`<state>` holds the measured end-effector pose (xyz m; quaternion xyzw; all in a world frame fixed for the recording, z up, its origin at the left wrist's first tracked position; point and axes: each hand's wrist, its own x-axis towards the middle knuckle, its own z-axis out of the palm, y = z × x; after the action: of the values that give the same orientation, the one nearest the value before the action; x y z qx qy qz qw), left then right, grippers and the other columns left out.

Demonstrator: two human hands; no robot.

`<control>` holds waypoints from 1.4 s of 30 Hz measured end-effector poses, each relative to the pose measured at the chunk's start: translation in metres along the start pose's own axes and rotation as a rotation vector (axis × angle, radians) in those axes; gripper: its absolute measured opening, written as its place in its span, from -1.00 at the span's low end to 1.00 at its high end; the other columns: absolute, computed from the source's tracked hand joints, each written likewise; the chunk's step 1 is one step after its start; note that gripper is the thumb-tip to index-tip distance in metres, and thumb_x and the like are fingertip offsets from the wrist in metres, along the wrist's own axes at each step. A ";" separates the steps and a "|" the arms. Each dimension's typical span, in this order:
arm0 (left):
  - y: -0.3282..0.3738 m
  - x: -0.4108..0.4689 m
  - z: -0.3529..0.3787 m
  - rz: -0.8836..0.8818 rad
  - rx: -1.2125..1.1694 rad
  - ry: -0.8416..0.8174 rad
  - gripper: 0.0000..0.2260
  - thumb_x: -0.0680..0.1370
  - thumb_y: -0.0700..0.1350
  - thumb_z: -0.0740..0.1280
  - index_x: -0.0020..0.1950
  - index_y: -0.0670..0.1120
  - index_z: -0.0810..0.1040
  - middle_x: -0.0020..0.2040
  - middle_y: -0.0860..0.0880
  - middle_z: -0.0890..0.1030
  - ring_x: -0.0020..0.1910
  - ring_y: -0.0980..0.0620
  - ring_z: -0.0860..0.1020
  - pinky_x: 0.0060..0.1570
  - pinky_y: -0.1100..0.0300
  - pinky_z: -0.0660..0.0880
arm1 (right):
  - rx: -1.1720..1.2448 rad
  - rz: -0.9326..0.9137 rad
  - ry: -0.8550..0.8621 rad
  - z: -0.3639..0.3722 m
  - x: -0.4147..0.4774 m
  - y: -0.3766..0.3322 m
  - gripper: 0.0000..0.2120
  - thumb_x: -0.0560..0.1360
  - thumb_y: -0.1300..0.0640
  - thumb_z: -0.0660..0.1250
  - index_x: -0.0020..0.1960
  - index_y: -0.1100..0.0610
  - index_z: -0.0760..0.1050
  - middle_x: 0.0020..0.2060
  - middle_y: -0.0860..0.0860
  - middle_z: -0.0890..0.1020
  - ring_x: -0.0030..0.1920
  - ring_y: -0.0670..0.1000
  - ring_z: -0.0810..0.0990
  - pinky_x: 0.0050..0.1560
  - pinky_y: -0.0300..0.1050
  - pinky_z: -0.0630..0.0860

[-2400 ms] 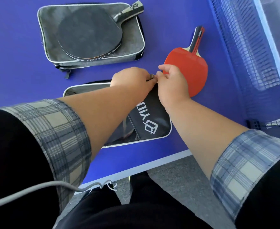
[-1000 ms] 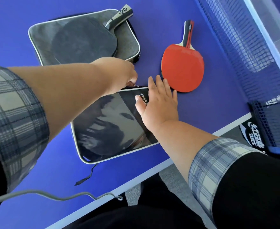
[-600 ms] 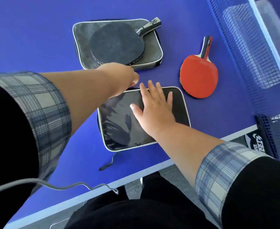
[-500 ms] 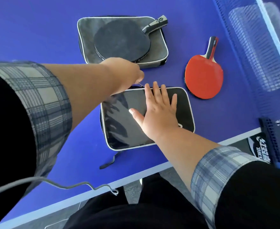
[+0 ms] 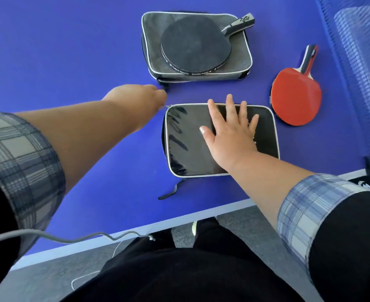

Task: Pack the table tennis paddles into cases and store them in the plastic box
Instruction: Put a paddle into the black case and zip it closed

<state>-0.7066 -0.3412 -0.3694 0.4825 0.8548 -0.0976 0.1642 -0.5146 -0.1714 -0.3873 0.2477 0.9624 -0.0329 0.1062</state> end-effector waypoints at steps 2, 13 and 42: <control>0.002 -0.004 0.004 -0.031 -0.039 0.031 -0.79 0.55 -0.26 0.24 0.08 0.02 0.37 -0.13 0.06 0.37 -0.32 -0.07 0.46 -0.50 0.08 0.36 | -0.025 -0.137 0.001 -0.001 -0.001 -0.007 -0.38 0.59 -0.30 -0.03 0.61 -0.17 0.03 0.63 0.10 0.06 0.59 0.33 -0.02 0.45 0.51 -0.02; 0.043 -0.087 0.047 -0.095 -0.204 0.087 -0.94 0.61 -0.16 0.18 0.00 0.00 0.40 -0.15 0.05 0.40 -0.19 -0.06 0.45 -0.47 0.11 0.29 | -0.088 -0.138 0.002 0.004 0.002 -0.012 -0.28 0.49 -0.47 -0.17 0.60 -0.25 -0.02 0.64 0.05 0.01 0.60 0.30 -0.05 0.49 0.44 0.00; 0.116 -0.143 0.064 -0.242 -0.398 0.109 -0.86 0.65 -0.02 0.21 0.03 -0.03 0.52 -0.08 0.01 0.50 -0.10 -0.13 0.52 -0.22 -0.03 0.51 | -0.002 -0.148 0.040 0.008 0.005 -0.009 -0.29 0.49 -0.47 -0.13 0.59 -0.27 -0.01 0.65 0.03 -0.02 0.61 0.28 -0.11 0.49 0.46 -0.10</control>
<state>-0.5265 -0.4160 -0.3762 0.3392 0.9164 0.0801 0.1969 -0.5220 -0.1778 -0.3959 0.1765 0.9801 -0.0346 0.0845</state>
